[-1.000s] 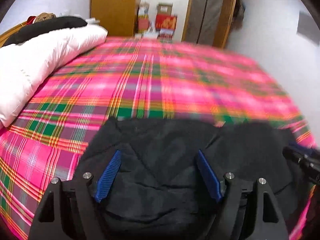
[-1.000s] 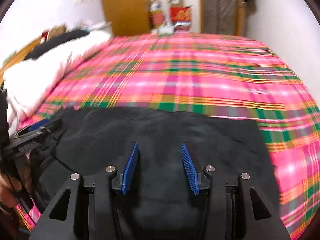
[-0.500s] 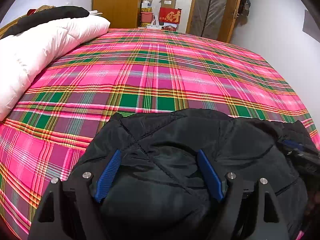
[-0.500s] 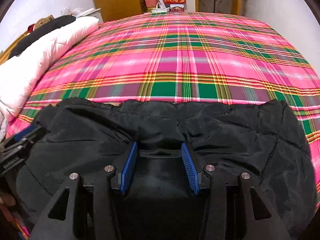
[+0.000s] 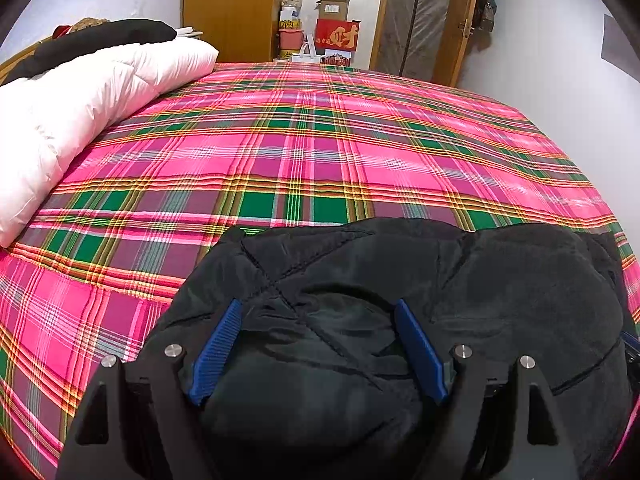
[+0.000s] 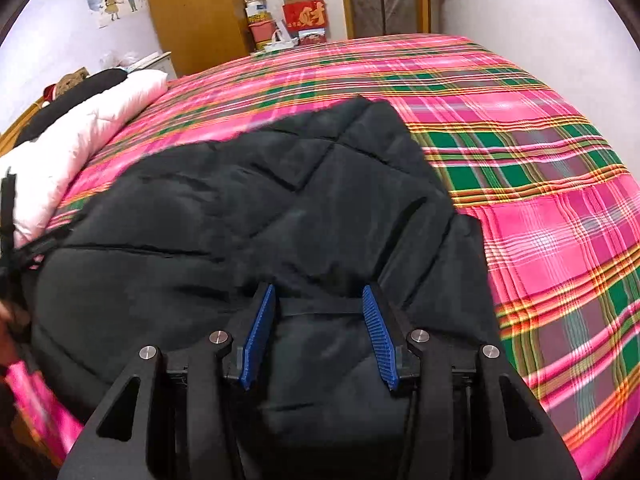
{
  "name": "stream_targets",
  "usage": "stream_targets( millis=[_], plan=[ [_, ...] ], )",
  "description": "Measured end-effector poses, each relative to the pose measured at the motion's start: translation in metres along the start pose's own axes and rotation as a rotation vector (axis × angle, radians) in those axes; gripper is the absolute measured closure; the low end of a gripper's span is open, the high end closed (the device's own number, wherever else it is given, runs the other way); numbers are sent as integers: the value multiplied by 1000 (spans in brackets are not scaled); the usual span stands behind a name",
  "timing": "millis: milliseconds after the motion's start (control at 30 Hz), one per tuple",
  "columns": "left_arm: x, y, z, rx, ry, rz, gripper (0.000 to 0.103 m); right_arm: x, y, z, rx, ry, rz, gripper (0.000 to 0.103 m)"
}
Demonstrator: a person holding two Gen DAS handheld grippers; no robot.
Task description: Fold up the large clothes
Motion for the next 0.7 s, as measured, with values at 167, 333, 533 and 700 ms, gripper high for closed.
stream_targets(
  millis=[167,333,533,700],
  plan=[
    [0,4,-1,-1,-8,4,22,-3,20,2,15,1,4,57],
    [-4,-7,1,-5,-10,2,24,-2,19,1,35,-27,-25,57],
    [6,-93,28,127,10,83,25,-16,-43,-8,30,-27,26,57],
    [55,-127,65,220,71,24,25,6,-94,-12,6,-46,85,57]
  ],
)
Point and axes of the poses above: each gripper's, at about its wrist camera, not at the fingertips, and y roughly the way its jaws point, z to its right, x to its underside, the point moved 8 cm from there along y, roughly the way its jaws point, and after that the axes turned 4 degrees about z, right-handed, at the moved point
